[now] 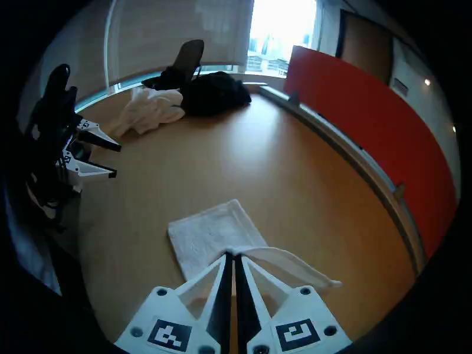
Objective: Fold towel
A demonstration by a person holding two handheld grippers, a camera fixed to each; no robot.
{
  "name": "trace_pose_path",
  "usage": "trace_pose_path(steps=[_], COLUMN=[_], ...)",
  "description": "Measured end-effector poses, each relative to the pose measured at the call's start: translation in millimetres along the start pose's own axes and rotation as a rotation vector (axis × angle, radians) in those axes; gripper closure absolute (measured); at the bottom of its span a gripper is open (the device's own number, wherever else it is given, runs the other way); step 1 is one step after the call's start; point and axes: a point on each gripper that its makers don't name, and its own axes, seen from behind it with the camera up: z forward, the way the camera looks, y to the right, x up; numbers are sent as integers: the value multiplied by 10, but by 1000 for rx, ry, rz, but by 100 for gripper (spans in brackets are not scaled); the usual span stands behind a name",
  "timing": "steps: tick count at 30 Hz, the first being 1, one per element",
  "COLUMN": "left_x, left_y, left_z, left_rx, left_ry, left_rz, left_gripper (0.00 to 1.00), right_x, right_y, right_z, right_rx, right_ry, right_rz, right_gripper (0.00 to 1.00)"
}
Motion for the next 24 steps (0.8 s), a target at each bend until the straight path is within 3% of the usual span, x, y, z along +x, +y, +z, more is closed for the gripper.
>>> trace_pose_path(steps=[9,15,18,24], left_x=[-30,-52,-65,-88], left_y=[-119,-168,-169,-163], left_z=[-89,-119,-125,-125], left_rx=[35,52,54,52], left_ry=[7,6,5,0], left_rz=[-30,-44,-48,-49], left_gripper=[8,8,9,8], right_x=[92,-60,-136,-148], right_y=[-427,-676,-706,-708], right_z=[521,841,928,930], right_rx=[131,197,205,209], right_ry=[-43,-101,-124,-124], right_rz=[-59,-64,-57,-32], right_gripper=[97,97,97,95])
